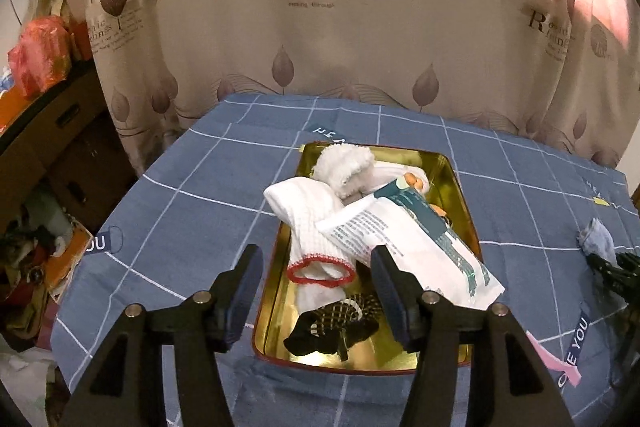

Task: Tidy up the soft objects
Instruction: 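Carry the black-and-gold pouch into the tin and release with the left gripper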

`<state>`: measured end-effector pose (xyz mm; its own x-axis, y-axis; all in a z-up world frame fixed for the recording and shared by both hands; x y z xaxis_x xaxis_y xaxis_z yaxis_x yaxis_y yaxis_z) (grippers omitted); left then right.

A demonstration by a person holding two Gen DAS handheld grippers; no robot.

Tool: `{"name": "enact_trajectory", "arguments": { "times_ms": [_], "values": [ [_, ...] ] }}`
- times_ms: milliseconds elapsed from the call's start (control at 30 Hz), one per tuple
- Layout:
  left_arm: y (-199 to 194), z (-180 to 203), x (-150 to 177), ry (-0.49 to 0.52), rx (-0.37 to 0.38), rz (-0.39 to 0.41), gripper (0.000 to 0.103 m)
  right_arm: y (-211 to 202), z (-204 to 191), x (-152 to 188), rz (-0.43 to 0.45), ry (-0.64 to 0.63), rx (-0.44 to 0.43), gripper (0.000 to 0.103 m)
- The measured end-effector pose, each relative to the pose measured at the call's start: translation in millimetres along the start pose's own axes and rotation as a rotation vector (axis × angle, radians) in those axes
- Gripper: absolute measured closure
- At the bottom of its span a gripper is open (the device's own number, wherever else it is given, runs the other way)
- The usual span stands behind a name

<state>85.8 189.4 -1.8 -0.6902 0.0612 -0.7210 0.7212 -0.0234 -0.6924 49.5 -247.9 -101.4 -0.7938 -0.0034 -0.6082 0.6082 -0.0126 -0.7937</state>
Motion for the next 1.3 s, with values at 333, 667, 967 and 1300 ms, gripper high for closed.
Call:
{"name": "enact_trajectory", "arguments": {
  "times_ms": [333,667,967,1300],
  "values": [
    [2.5,-13.1,10.8,-0.032,-0.014,0.011,0.046,-2.2,-11.2,-4.2,-0.012,-0.022,0.071,0.071],
    [8.9,-18.4,21.9,0.003,-0.075,0.024,0.046,-2.6,-26.3,-13.1,-0.039,-0.039,0.142,0.073],
    [5.6,-23.3,21.2,-0.011,-0.089,0.039,0.046,-9.6,-47.6,-25.1,-0.021,-0.048,0.126,0.074],
    [3.9,-28.9,19.9,-0.038,-0.1,0.048,0.046,-14.2,-55.8,-30.5,-0.012,-0.029,0.091,0.074]
  ]
}}
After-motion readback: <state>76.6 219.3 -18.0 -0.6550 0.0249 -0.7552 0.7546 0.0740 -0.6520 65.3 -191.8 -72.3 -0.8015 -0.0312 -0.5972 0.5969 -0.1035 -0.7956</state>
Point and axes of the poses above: each gripper's, at about its wrist camera, not at the fingertips, and y roughly the way its jaws point, z to its right, x to its underside, the point moved 2 cm from there along y, roughly the way its jaws point, and after that the axes turned 1 degree about z, right-handed, at the moved point
